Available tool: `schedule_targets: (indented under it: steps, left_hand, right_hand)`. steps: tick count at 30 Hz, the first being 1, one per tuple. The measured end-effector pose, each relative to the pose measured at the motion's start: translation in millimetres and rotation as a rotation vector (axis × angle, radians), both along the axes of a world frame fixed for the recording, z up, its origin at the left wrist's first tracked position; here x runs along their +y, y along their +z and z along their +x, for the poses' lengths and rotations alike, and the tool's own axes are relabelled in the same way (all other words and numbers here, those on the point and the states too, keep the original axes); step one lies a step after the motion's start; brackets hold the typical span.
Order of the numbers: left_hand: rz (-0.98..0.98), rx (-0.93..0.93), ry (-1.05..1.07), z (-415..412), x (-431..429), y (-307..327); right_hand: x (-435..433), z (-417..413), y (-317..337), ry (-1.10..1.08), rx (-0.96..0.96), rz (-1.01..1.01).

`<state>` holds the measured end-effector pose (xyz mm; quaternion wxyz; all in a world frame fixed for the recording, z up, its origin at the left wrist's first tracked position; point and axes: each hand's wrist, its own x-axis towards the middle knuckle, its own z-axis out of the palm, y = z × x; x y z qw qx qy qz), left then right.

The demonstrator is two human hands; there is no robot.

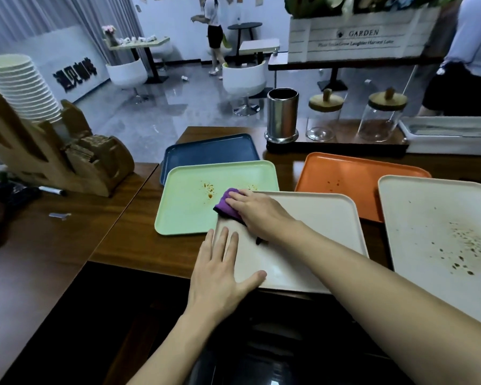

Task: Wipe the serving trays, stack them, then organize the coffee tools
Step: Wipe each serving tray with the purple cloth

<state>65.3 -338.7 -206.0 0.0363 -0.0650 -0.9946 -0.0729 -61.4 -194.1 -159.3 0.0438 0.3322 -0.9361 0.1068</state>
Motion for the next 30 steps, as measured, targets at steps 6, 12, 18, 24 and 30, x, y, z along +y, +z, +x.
schedule_targets:
  steps: [6, 12, 18, 24, 30]
  left_hand:
    - [0.013, 0.022, 0.002, -3.4, -0.4, -2.9]
    - [0.018, -0.009, 0.011, -4.4, -1.7, -3.5]
    - [0.022, -0.01, -0.013, -10.1, -2.3, -5.0]
    - [0.035, -0.023, -0.033, -9.0, -0.8, -0.6]
    - [0.237, -0.085, -0.088, -3.6, -26.9, 3.7]
  right_hand:
    - [49.8, 21.3, -9.1, -0.178, -0.006, 0.021]
    - [138.7, 59.3, -11.6, -0.489, -0.075, -0.064]
    - [136.0, 123.5, -18.0, -0.418, -0.115, -0.106]
    - [119.2, 180.2, -30.9, -0.287, 0.012, -0.096]
    - [121.8, 175.2, -38.4, -0.302, -0.015, -0.093]
